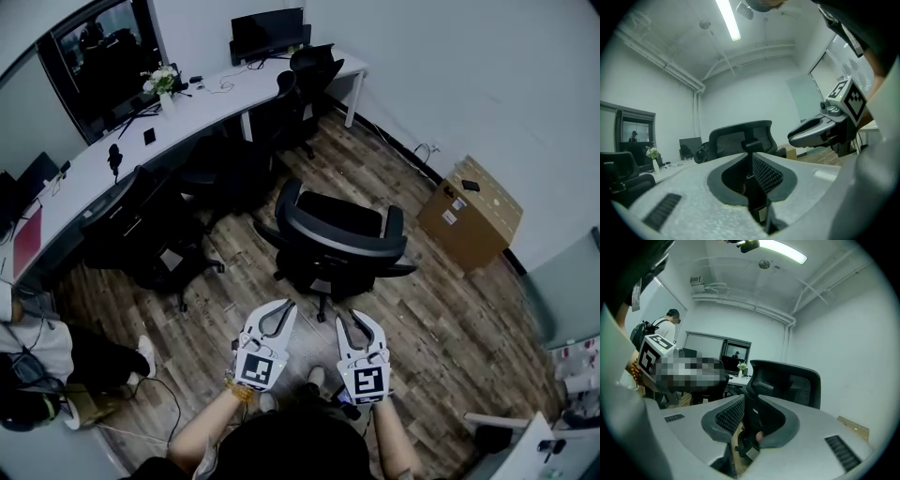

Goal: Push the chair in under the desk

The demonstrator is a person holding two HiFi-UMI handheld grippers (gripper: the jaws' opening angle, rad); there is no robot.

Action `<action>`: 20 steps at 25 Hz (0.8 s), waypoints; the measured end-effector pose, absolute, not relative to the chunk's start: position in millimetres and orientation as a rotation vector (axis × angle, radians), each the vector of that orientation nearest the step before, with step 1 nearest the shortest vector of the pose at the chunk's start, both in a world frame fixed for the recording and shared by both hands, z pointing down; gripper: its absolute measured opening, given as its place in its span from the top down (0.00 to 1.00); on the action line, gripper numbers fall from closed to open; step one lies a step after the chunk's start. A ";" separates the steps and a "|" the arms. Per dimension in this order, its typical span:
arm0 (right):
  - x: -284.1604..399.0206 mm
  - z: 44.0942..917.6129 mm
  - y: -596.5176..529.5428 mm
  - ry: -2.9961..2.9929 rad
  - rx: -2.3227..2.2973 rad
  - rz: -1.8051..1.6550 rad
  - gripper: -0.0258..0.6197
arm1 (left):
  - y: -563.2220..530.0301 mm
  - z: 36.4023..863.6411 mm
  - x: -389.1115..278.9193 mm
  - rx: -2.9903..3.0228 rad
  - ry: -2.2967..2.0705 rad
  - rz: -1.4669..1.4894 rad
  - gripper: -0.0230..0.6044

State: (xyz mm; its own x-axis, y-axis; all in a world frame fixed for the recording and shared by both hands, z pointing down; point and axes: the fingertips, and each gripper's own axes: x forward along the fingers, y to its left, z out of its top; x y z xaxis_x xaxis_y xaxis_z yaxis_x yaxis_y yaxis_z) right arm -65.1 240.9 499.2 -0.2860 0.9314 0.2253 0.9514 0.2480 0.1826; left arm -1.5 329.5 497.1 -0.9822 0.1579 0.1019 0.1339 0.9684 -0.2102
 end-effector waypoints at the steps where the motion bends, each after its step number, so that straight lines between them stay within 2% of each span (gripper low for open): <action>1: -71.0 500.3 241.1 -2.426 -1.838 -0.446 0.81 | 331.2 501.0 -5.3 -0.225 -2.985 0.317 0.90; 7: -112.0 521.5 228.0 -2.327 -1.867 -0.490 0.74 | 335.7 519.7 -34.7 -0.236 -2.932 0.362 0.88; 15: -160.1 533.8 227.5 -2.292 -1.898 -0.574 0.74 | 361.7 538.2 -48.6 -0.353 -2.891 0.367 0.85; 20: -185.6 544.1 235.2 -2.297 -1.875 -0.728 0.73 | 397.7 556.9 -45.6 -0.295 -2.799 0.502 0.80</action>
State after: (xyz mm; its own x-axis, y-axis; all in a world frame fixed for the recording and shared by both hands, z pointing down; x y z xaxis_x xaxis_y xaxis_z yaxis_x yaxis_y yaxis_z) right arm -185.6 235.2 544.1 -0.2431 0.9014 0.3584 0.9433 0.1336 0.3039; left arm -45.6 397.7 556.9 -0.9393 0.2474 0.2376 0.1493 0.9186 -0.3660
